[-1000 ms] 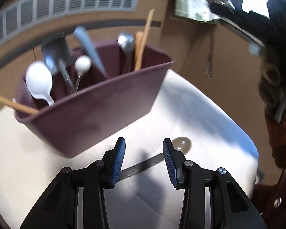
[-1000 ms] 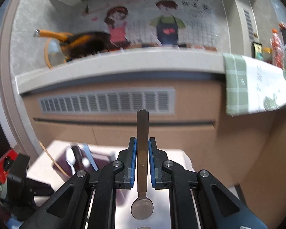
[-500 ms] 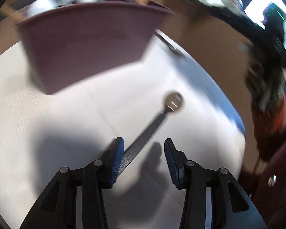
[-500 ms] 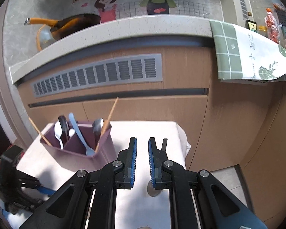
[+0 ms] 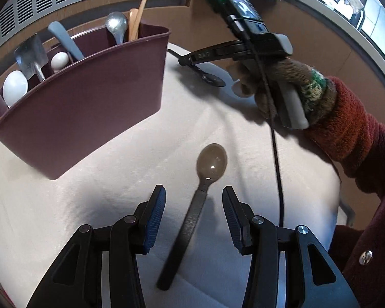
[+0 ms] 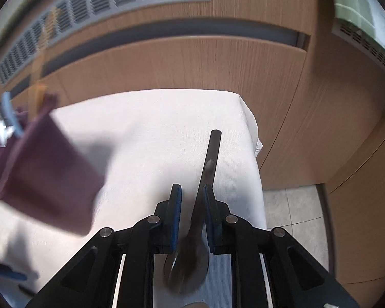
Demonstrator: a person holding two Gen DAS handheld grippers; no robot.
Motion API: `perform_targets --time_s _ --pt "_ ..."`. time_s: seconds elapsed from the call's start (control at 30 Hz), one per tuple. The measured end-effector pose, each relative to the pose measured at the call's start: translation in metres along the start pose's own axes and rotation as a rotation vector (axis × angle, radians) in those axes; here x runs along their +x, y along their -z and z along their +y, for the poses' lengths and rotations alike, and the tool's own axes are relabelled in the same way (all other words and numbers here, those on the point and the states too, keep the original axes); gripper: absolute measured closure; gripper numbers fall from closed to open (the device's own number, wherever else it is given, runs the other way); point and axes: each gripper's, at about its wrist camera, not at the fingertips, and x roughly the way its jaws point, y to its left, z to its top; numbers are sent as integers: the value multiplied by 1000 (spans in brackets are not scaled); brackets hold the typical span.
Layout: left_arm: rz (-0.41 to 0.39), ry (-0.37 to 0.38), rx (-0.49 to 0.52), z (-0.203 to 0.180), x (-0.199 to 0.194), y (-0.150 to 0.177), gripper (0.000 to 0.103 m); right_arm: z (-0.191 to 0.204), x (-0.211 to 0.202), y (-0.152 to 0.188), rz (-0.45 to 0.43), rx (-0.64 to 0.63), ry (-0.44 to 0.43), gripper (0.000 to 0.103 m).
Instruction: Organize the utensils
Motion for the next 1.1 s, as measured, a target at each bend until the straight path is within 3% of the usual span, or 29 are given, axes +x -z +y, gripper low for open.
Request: perform_targets --time_s 0.13,0.3,0.47,0.6,0.7,0.8,0.9,1.1 --pt "9 -3 -8 3 -2 1 56 3 10 -8 -13 -18 69 87" --pt "3 -1 -10 1 -13 2 56 -11 19 -11 -4 31 47 87" --pt "3 12 21 -4 3 -9 56 -12 7 -2 -5 2 33 92" --pt "25 22 49 -14 14 -14 56 -27 -28 22 -31 48 -30 92" --pt "50 -15 88 -27 27 -23 57 -35 -68 43 -84 46 -35 92" --pt "78 -77 117 -34 37 -29 68 -40 -99 57 -129 31 -20 92" --pt "95 -82 115 -36 41 -32 70 -42 -121 63 -167 25 -17 92" --pt "82 -4 -27 -17 37 -34 71 -35 -137 64 -227 20 -22 92"
